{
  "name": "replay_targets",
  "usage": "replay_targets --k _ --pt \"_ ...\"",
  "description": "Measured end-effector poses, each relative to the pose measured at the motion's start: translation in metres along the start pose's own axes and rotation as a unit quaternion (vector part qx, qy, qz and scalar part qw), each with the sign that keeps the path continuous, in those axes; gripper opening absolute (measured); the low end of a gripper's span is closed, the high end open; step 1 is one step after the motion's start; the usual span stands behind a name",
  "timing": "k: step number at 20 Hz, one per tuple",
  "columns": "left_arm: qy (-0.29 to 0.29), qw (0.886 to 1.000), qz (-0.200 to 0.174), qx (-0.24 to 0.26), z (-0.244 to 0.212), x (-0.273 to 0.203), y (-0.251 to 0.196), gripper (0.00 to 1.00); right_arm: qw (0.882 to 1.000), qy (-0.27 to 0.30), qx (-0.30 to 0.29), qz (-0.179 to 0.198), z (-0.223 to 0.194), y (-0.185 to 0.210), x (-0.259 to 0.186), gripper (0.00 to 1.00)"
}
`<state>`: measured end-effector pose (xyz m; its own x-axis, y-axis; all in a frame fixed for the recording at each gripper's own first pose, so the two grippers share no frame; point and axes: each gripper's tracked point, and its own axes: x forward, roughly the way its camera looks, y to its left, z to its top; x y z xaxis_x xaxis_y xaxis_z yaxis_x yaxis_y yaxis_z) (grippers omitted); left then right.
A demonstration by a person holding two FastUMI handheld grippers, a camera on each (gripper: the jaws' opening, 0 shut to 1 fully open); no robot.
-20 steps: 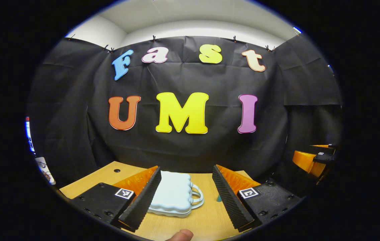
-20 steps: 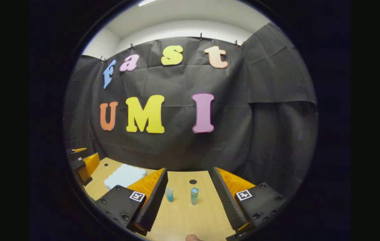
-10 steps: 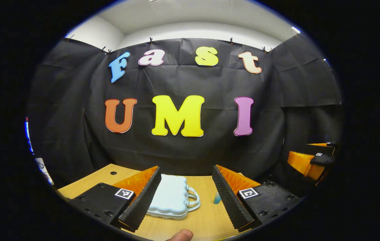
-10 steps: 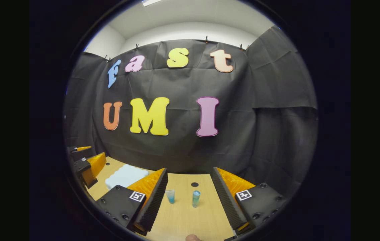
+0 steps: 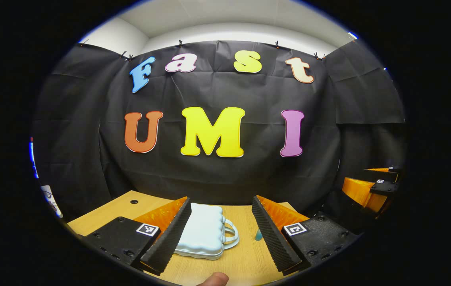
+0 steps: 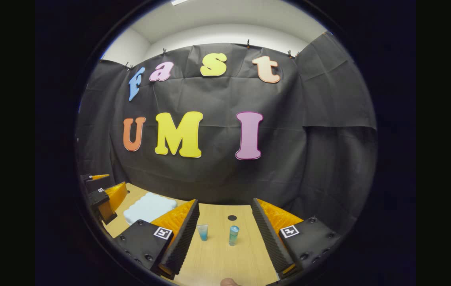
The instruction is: First open the suitcase, pack the skin care products into it, and then close the suitcase.
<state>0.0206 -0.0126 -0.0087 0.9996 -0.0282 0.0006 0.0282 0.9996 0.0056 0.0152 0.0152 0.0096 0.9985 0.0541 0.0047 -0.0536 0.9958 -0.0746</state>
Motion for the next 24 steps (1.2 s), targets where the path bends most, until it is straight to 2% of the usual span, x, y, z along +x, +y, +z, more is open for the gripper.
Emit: replay_targets --k 4,9,16,18,20,22,24 --pt "0.003 1.000 -0.002 0.022 -0.012 0.015 -0.002 0.98 1.000 0.001 -0.009 -0.003 -0.003 -0.006 0.007 0.80" --pt "0.015 0.993 -0.001 0.121 -0.060 0.052 0.004 0.98 1.000 0.008 -0.020 -0.020 -0.013 -0.028 0.016 0.80" --pt "0.083 0.963 -0.019 0.256 -0.159 0.095 -0.017 0.99 0.998 0.035 -0.022 -0.049 -0.039 -0.071 0.034 0.80" --pt "0.087 0.945 -0.018 0.314 -0.179 0.108 -0.023 0.98 0.997 0.045 -0.018 -0.052 -0.047 -0.079 0.039 0.80" --pt "0.098 0.915 -0.030 0.391 -0.204 0.120 -0.032 0.99 0.997 0.058 -0.019 -0.051 -0.059 -0.086 0.044 0.80" --pt "0.109 0.873 -0.055 0.471 -0.229 0.132 -0.039 0.98 0.996 0.070 -0.016 -0.049 -0.068 -0.091 0.050 0.80" --pt "0.134 0.846 -0.064 0.513 -0.254 0.138 -0.039 0.98 0.996 0.075 -0.011 -0.047 -0.073 -0.099 0.055 0.80"
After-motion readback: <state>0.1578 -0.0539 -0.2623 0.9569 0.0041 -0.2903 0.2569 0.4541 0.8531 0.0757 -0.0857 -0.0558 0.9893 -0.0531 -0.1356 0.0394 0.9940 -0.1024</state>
